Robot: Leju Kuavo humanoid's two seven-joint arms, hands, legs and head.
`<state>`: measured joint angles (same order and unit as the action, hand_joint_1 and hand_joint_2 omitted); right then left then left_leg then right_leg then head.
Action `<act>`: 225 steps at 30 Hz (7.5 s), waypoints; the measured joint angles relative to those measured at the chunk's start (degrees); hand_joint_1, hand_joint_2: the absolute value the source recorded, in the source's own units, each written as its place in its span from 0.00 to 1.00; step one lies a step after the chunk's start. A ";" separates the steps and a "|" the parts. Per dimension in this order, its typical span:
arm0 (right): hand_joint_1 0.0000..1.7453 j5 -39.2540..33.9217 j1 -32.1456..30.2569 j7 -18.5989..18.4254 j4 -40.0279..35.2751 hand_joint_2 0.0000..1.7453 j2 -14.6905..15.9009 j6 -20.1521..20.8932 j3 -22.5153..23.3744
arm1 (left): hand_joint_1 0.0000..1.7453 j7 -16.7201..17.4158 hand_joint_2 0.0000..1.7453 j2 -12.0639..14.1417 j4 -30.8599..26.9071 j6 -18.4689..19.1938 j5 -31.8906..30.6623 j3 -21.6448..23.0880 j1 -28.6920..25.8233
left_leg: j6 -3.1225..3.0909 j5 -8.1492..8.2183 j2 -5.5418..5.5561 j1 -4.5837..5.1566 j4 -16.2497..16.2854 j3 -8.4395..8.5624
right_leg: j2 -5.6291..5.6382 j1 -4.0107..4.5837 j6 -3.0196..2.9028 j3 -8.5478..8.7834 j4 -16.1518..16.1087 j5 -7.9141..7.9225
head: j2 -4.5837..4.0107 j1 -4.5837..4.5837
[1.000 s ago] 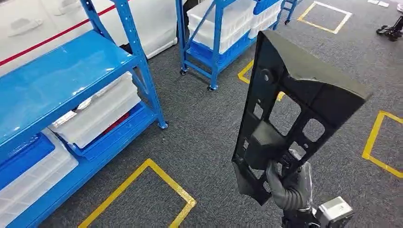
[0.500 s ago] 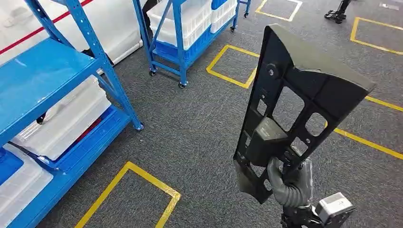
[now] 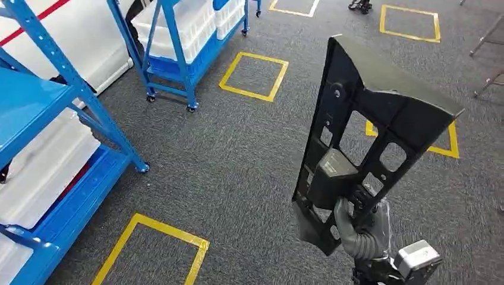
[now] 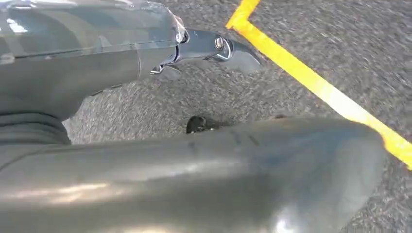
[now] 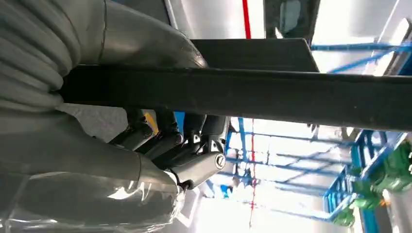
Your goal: Take the parts from the cabinet and place them on the table.
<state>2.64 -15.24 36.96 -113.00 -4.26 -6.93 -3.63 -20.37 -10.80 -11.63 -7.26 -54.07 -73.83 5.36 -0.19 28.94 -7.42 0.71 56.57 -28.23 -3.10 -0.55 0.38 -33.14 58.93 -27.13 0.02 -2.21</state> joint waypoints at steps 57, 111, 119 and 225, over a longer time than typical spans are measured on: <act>1.00 9.60 -0.88 1.64 8.50 1.00 3.37 -11.17 -4.72 | 0.00 -3.28 0.00 3.04 -0.13 -0.41 -2.05 1.75 -1.08 | -1.00 -0.77 2.83 -1.18 0.75 -1.68 | 1.48 -0.09 0.79 -2.01 4.12 -0.14 | 0.00 0.15; 1.00 40.96 39.18 -22.47 21.65 1.00 12.74 -1.36 2.41 | 0.00 -1.36 0.00 -0.50 -0.09 -3.78 1.03 -1.27 1.29 | -1.33 -2.73 9.02 -1.78 1.69 -4.72 | 5.16 -0.20 1.97 -3.78 3.46 -0.66 | 0.00 0.26; 1.00 40.17 46.39 -23.15 28.61 1.00 14.16 1.42 -0.68 | 0.00 -1.86 0.00 -0.68 -0.09 -3.15 2.49 -2.51 1.18 | -1.21 -1.71 3.10 -1.33 1.68 -3.73 | -0.46 0.11 1.44 -2.86 1.04 3.68 | 0.00 0.26; 1.00 47.91 81.81 -29.11 63.43 1.00 19.43 13.90 -29.81 | 0.00 -0.24 0.00 2.75 -0.09 5.27 -2.19 -2.38 -1.10 | 0.40 -3.19 7.21 -1.35 10.07 -11.00 | 3.84 0.67 -1.31 1.30 -1.09 -0.13 | 0.00 0.22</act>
<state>50.55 66.57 7.85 -49.57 15.17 6.97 -33.44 -20.61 -8.04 -11.72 -1.99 -56.26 -76.21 4.26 0.21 25.76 -0.21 -0.64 66.63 -39.23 0.74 0.12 -0.93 -31.84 57.84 -27.27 0.02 -1.99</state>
